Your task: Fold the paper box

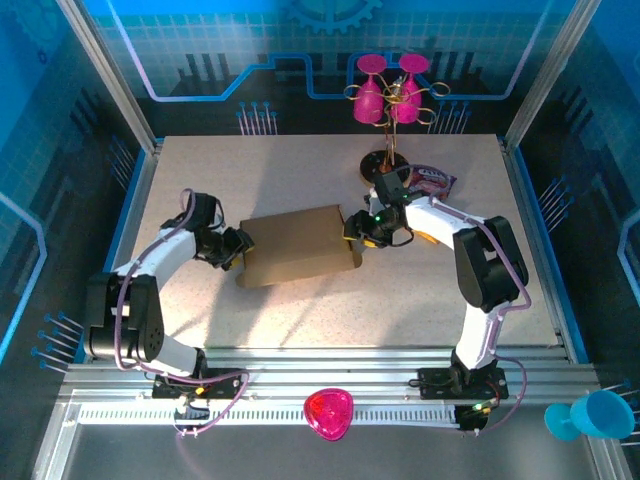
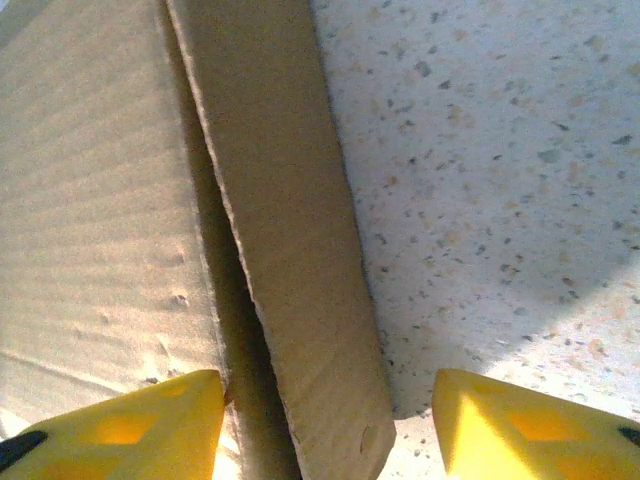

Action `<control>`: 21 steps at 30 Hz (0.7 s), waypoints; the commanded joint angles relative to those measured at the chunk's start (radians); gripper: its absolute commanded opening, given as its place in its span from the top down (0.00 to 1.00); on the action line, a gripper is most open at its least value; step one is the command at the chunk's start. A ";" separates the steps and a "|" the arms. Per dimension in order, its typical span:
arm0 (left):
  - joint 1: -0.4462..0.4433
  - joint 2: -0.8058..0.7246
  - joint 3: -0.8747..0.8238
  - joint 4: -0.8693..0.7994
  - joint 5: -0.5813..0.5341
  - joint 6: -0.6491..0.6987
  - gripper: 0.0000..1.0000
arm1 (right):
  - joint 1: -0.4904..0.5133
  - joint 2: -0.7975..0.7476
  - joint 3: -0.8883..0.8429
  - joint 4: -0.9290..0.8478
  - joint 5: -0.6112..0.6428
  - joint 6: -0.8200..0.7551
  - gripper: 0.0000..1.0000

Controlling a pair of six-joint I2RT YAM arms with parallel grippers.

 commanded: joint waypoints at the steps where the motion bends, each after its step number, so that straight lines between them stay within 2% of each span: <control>1: 0.006 0.009 -0.020 0.056 0.028 0.014 0.60 | -0.024 0.000 0.028 0.011 -0.080 -0.060 0.38; 8: 0.006 0.016 -0.065 0.067 0.027 0.027 0.68 | -0.108 0.038 0.042 0.016 -0.203 -0.146 0.32; 13: 0.000 0.007 -0.081 0.075 0.047 0.046 0.79 | -0.146 0.072 0.065 -0.008 -0.232 -0.203 0.30; 18: -0.003 -0.015 -0.115 0.050 0.028 0.059 0.86 | -0.163 0.097 0.079 -0.016 -0.276 -0.269 0.28; 21: -0.004 -0.026 -0.146 0.050 0.024 0.056 0.86 | -0.163 0.116 0.094 -0.017 -0.287 -0.294 0.27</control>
